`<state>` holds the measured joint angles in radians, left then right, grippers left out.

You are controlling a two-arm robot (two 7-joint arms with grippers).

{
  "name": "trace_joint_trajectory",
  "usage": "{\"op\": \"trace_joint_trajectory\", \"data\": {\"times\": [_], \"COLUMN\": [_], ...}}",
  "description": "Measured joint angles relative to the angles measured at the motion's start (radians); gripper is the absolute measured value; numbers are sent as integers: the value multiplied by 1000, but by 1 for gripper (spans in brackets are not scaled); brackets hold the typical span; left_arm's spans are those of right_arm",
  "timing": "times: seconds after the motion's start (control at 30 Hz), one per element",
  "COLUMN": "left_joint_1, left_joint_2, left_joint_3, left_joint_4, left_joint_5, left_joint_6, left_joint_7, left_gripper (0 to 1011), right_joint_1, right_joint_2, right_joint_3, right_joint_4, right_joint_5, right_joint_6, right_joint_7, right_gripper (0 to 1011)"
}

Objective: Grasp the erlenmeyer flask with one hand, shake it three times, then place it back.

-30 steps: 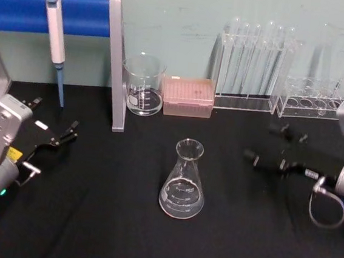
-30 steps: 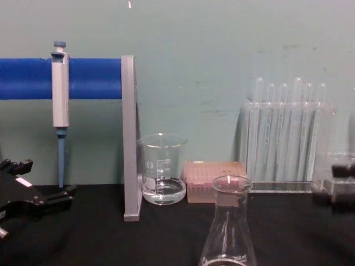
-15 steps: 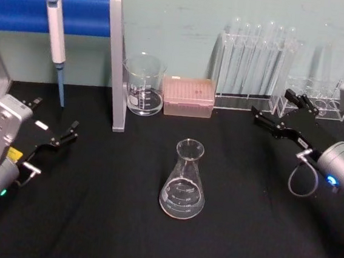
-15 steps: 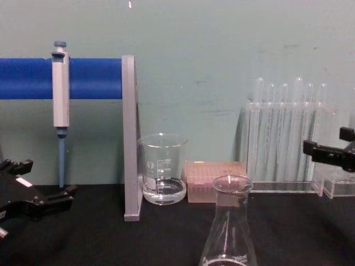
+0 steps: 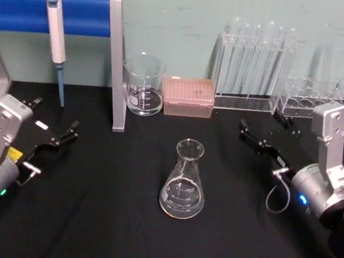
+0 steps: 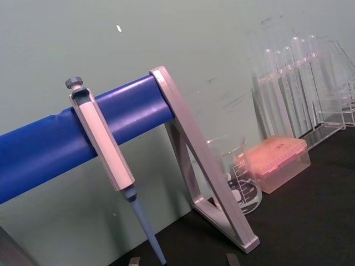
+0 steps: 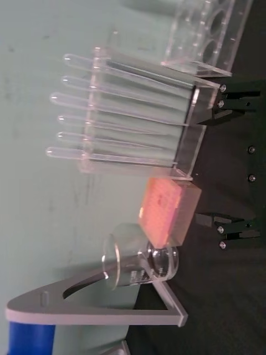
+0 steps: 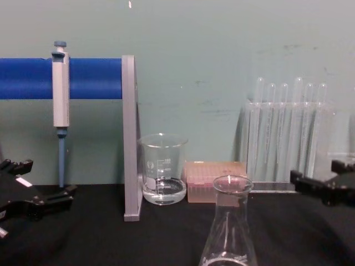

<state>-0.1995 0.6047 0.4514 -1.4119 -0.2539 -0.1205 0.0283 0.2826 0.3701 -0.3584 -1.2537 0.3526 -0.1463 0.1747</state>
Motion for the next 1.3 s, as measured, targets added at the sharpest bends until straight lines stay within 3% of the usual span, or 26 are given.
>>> {"op": "trace_joint_trajectory", "data": {"times": [0.63,1.3], "left_joint_1": [0,0], "left_joint_2": [0,0], "left_joint_3": [0,0], "left_joint_4": [0,0], "left_joint_5": [0,0], "left_joint_6": [0,0], "left_joint_7": [0,0], "left_gripper": [1001,1001], "right_joint_1": [-12,-12], "right_joint_2": [-49,-50], "right_joint_3": [31,35], "right_joint_4": [57,54], "right_joint_5": [-16,-21], "right_joint_6": [4,12], "right_joint_7": [28,32], "right_gripper": [1000,1000]}}
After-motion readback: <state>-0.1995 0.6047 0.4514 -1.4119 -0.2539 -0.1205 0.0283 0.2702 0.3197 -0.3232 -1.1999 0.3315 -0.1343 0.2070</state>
